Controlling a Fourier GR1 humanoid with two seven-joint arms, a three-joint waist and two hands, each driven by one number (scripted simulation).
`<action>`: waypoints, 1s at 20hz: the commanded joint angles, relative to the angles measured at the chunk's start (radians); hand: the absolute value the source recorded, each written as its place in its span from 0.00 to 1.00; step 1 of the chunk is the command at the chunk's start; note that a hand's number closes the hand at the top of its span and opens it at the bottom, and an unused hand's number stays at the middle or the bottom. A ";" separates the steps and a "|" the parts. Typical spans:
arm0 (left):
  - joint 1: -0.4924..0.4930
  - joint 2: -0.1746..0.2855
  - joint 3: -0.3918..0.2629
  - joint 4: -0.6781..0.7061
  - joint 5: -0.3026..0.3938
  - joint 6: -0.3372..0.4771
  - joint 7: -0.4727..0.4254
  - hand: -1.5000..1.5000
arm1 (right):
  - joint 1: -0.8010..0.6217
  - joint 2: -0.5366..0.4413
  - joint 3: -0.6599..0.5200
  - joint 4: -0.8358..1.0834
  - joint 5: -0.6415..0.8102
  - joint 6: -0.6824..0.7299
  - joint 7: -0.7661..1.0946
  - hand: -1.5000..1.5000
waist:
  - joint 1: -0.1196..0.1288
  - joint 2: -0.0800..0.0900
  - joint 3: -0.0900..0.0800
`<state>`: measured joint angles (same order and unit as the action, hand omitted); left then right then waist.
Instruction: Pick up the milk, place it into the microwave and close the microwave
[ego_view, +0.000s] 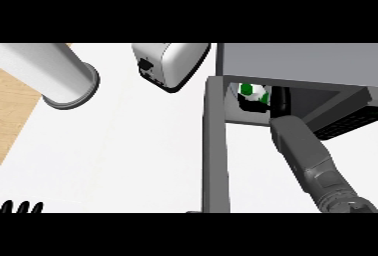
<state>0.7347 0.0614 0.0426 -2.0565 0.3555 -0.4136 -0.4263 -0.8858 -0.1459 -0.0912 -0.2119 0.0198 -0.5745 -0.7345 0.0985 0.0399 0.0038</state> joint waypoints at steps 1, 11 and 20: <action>-0.016 0.022 0.019 0.015 0.021 -0.013 0.014 0.00 | -0.036 -0.049 0.011 0.032 0.034 -0.048 -0.042 1.00 | 0.015 0.010 0.001; -0.017 0.012 0.025 0.028 0.019 -0.017 -0.007 0.00 | -0.088 -0.028 -0.077 0.016 -0.026 -0.108 -0.120 1.00 | 0.037 0.014 0.002; -0.087 0.004 0.007 0.096 -0.017 -0.002 0.003 0.00 | -0.122 -0.039 -0.083 0.048 0.015 -0.351 -0.110 1.00 | 0.035 0.024 0.000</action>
<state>0.6733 0.0769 0.0585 -1.9914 0.3556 -0.4284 -0.4234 -0.9993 -0.1924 -0.1653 -0.1730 0.0280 -0.8063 -0.8097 0.1356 0.0611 0.0045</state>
